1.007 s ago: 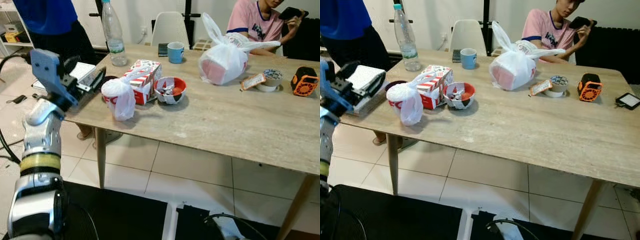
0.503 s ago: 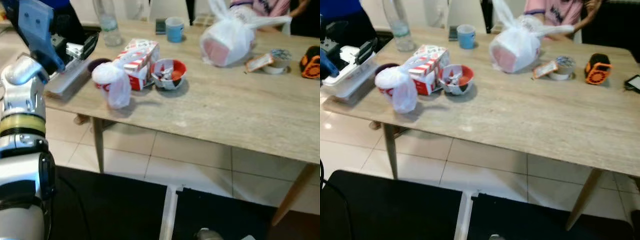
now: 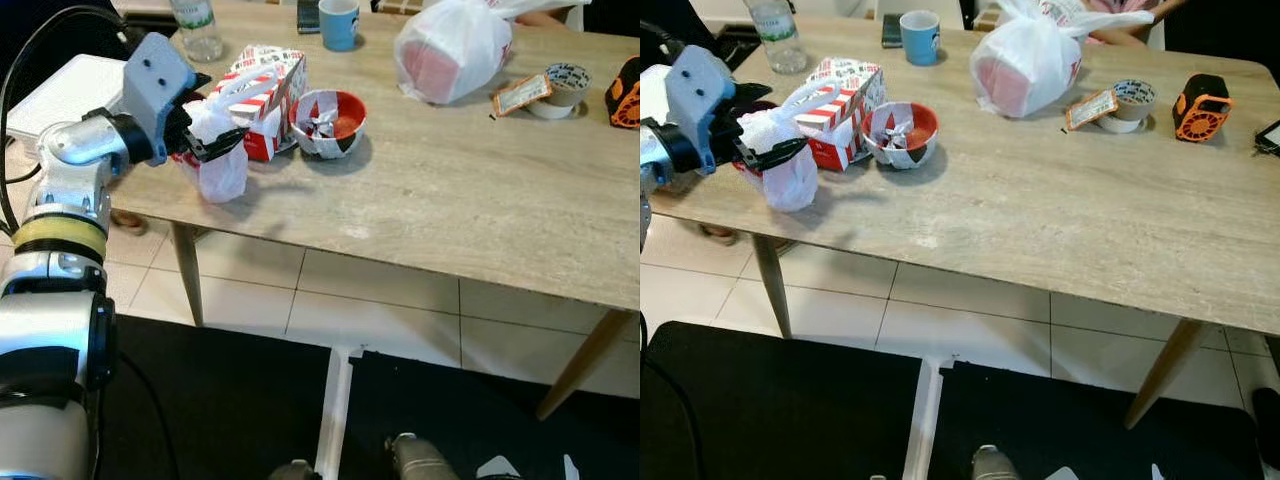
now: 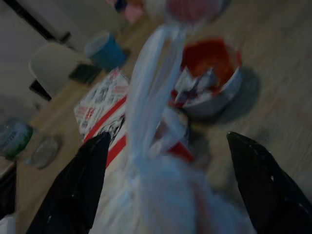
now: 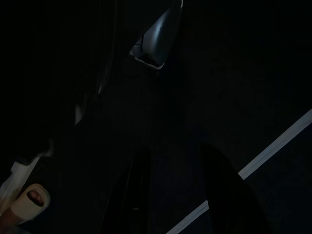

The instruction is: Restocking fridge

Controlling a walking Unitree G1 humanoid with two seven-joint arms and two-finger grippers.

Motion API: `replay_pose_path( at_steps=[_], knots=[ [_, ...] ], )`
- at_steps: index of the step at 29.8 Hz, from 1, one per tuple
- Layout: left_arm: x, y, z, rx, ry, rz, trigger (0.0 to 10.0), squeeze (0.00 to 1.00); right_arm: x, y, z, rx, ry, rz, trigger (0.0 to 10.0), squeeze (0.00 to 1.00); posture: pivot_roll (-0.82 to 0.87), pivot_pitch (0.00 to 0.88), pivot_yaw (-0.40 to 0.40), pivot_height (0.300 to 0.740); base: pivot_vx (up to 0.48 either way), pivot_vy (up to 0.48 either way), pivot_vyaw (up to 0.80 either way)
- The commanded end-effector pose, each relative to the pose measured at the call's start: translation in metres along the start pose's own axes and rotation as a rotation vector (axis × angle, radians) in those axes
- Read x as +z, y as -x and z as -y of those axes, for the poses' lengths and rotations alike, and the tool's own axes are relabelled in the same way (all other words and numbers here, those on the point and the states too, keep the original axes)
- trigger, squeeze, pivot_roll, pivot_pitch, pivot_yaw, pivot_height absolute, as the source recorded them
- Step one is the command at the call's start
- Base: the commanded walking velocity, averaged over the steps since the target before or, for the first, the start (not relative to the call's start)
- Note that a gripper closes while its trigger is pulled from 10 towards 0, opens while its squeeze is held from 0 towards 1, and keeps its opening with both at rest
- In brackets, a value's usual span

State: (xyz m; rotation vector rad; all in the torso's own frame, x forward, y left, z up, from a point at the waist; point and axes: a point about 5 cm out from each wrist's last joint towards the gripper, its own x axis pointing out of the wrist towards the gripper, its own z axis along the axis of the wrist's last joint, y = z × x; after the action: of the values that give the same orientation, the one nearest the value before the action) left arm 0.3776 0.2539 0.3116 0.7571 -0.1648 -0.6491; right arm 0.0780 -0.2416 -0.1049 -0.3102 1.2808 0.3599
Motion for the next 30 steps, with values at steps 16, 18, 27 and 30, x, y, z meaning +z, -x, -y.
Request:
replay_pose_path(
  at_steps=[16, 18, 27, 30],
  knots=[
    [-0.003, 0.010, -0.017, 0.055, 0.124, -0.048, 10.0, 0.00, -0.037, 0.003, -0.022, 0.051, 0.015, -0.110, 10.0, 0.00, -0.08, 0.248, 0.041, 0.740, 0.000, 0.000, 0.00],
    [-0.006, 0.008, -0.015, 0.050, 0.157, -0.042, 10.0, 0.00, -0.037, 0.003, -0.022, 0.051, 0.016, -0.110, 10.0, 0.00, -0.08, 0.248, 0.041, 0.740, 0.000, 0.000, 0.00],
    [-0.024, 0.004, -0.001, 0.044, 0.282, -0.079, 10.0, 0.00, -0.034, 0.002, -0.021, 0.047, 0.022, -0.104, 10.0, 0.00, -0.10, 0.248, 0.044, 0.740, 0.000, 0.000, 0.00],
    [-0.028, 0.005, 0.001, 0.043, 0.330, -0.090, 10.0, 0.00, -0.034, 0.002, -0.023, 0.049, 0.021, -0.104, 10.0, 0.00, -0.10, 0.248, 0.049, 0.740, 0.000, 0.000, 0.00]
  ],
)
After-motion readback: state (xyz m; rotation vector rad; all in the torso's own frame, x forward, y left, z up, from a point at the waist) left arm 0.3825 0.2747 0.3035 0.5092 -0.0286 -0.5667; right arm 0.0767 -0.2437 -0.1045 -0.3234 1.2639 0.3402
